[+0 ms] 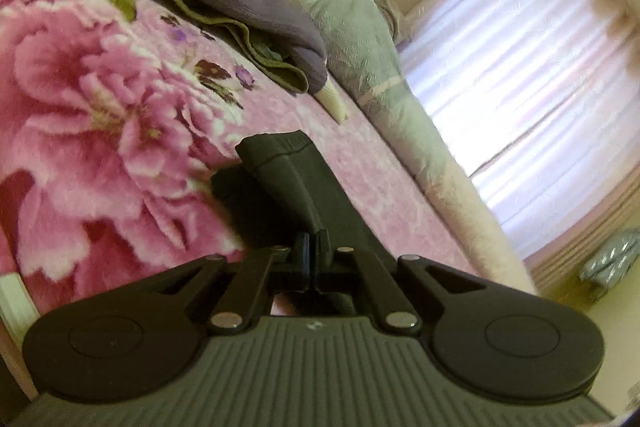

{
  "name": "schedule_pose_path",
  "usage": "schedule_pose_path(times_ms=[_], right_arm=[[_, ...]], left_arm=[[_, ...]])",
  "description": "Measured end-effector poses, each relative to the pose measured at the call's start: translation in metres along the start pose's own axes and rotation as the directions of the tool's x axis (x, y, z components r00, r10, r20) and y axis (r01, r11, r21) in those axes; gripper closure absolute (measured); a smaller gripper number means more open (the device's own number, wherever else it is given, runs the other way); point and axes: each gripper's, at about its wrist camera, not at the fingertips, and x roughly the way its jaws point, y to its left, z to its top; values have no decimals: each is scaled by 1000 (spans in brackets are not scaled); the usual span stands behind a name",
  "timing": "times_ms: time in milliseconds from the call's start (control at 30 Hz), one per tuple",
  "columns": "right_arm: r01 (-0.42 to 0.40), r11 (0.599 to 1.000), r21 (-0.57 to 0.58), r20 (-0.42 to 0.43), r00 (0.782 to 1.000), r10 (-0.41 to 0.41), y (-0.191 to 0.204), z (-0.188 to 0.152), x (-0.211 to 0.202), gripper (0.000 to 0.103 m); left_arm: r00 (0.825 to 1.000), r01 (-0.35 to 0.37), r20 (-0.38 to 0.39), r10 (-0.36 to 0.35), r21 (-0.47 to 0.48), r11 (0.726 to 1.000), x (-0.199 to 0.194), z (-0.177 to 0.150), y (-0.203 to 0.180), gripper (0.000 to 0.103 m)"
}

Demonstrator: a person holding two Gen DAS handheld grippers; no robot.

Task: Fold clothes
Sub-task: 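Lift the black trousers with both tools and lay them flat on the sheet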

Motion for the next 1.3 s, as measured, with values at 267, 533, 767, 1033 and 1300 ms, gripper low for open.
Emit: schedule_pose_path(times_ms=[267,533,767,1033,1300], right_arm=[[102,994,-26,-29,994,-103,-21,-12,-1,91],[172,975,-143,63,984,-164,12,-1,-28,58],[148,772,-618,52,988,-147,102,-49,1,58],[132,314,-940,30,950,-310,94,-170,57,59],[147,262,-954,75,961,-266,106,-181,47,59]], left_arm=[[995,-96,8,96,136,986,-3,-9,-12,95],[999,-40,-10,42,160,986,-44,-19,-46,95],[975,194,-194,-109,499,844,-21,-89,-165,94],[967,203,-255,14,801,563,20,-215,-224,89],[967,239,-243,-76,762,602,-2,-211,-222,90]])
